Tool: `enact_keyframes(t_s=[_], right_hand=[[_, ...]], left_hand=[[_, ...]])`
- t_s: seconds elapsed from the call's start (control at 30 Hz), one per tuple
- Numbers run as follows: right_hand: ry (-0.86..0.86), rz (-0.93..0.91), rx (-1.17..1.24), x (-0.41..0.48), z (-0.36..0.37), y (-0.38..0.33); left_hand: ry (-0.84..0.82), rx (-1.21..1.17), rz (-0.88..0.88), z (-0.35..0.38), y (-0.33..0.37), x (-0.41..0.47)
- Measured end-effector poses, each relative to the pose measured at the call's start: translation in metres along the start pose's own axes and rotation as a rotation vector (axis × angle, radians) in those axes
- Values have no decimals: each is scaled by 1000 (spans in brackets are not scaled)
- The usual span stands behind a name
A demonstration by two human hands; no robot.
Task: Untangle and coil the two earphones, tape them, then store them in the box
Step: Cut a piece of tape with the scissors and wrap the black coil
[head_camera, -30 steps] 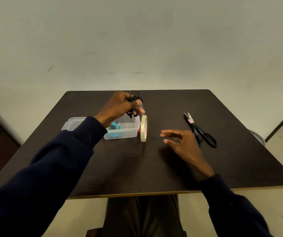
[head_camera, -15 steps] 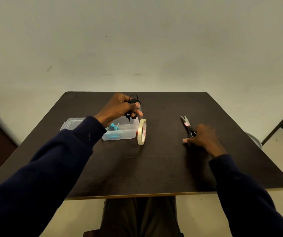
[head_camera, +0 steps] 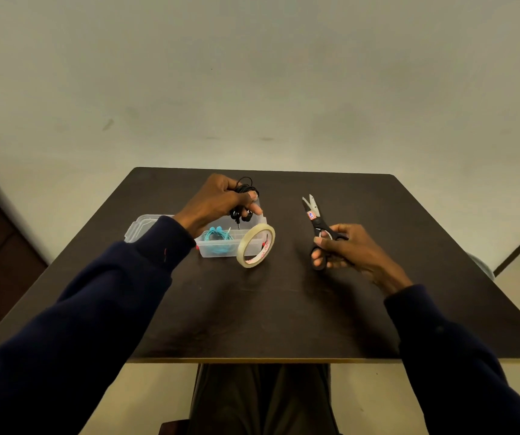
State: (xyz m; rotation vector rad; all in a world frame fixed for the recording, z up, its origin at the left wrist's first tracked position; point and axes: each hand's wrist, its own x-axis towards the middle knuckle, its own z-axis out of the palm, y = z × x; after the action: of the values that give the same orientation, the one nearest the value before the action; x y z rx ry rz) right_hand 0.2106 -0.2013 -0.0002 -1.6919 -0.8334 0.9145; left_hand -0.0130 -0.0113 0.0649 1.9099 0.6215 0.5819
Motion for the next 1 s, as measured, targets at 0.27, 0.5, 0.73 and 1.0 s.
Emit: enact_keyframes(t_s=[0.27, 0.5, 0.73, 1.0], right_hand=[[-163, -137, 271, -22, 27, 3], [-306, 18, 458, -40, 24, -5], [-491, 76, 420, -46, 15, -3], [-518, 90, 451, -58, 30, -16]], left_hand=[[28, 34, -1, -10, -4, 0], [22, 6, -2, -17, -6, -3], [27, -7, 4, -15, -6, 0], [25, -8, -8, -16, -8, 2]])
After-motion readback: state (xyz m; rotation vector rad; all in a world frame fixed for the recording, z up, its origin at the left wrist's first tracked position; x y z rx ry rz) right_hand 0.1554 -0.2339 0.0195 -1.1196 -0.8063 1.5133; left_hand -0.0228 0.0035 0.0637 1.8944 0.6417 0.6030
